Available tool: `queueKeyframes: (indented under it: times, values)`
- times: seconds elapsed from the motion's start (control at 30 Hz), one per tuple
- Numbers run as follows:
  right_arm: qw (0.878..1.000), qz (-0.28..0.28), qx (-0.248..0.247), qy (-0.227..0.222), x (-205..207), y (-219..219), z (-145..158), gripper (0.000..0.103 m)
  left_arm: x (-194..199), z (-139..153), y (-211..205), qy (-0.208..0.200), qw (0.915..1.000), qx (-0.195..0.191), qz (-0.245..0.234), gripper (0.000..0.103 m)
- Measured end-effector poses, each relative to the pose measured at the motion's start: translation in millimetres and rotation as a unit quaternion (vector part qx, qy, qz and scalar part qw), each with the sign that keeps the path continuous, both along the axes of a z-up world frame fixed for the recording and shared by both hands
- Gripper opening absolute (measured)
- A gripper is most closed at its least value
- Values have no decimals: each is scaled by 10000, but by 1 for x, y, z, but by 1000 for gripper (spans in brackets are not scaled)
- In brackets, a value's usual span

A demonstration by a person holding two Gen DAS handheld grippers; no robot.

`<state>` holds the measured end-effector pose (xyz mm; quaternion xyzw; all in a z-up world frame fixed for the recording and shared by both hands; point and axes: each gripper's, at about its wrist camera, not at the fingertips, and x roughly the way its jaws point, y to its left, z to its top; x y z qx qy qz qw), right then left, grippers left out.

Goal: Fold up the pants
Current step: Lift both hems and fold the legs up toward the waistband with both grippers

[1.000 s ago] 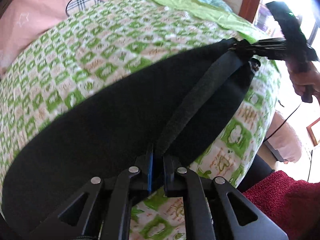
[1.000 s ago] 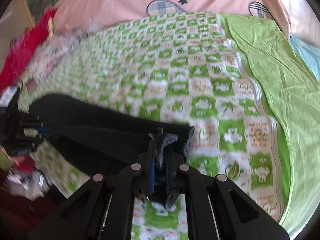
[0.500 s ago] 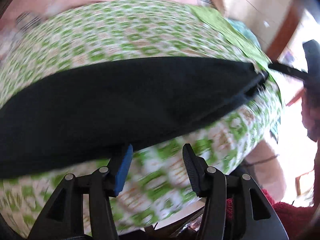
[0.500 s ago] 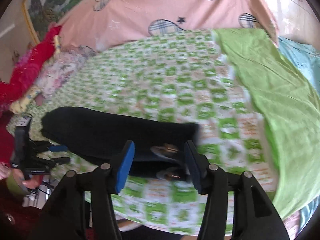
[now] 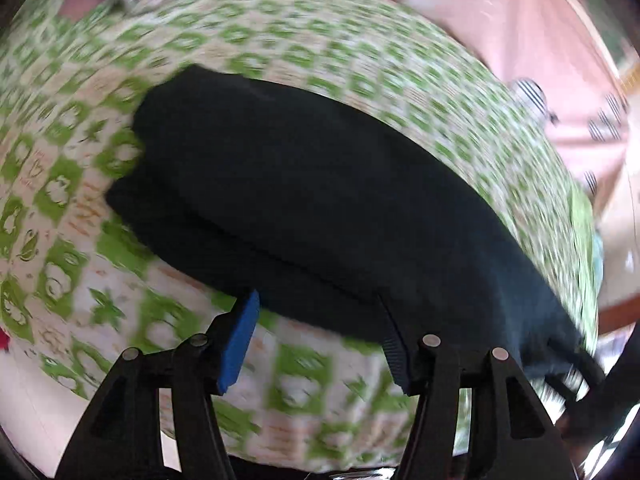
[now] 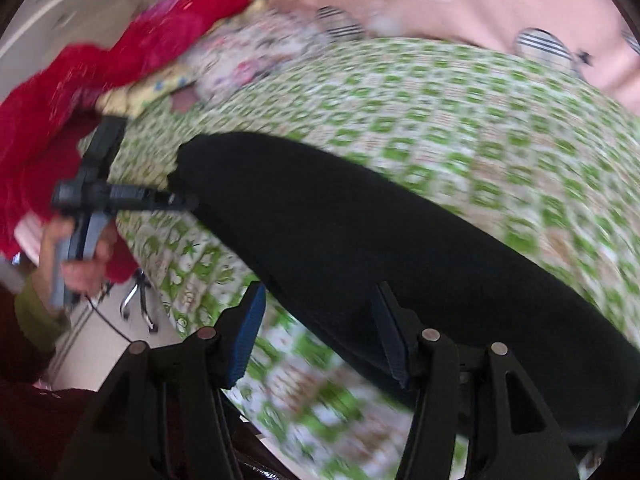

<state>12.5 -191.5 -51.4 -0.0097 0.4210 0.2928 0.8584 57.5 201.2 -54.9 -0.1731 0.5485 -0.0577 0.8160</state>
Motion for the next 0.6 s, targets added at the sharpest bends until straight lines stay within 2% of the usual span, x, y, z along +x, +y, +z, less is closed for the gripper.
queueKeyframes:
  times: [0.17,0.33,0.43,0.47,0.5,0.53,0.57,0.6]
  values:
    - [9974,590,-416,-52,16,42,-15,56,31,-8,29,292,9980,-1,560,63]
    - [9913,791,-1046,-85,29,63,-33,56,54,-13,38,537,9932,-15,1036,62]
    - [9908,763,-1117,5,36,64,-41,56,56,-13,25,550,9913,178,1183,60]
    - [9914,755,-1066,32,37,63,-41,54,57,-12,20,520,9908,294,1210,51]
    - [9922,721,-1014,38,38,60,-40,44,57,-11,18,475,9905,440,1216,46]
    - [9928,687,-981,59,38,58,-40,38,54,-10,17,422,9903,513,1219,36]
    - [9941,645,-868,107,39,54,-38,25,51,-9,14,366,9902,553,1227,24]
    - [9953,616,-735,158,40,51,-37,12,50,-8,16,329,9905,553,1219,20]
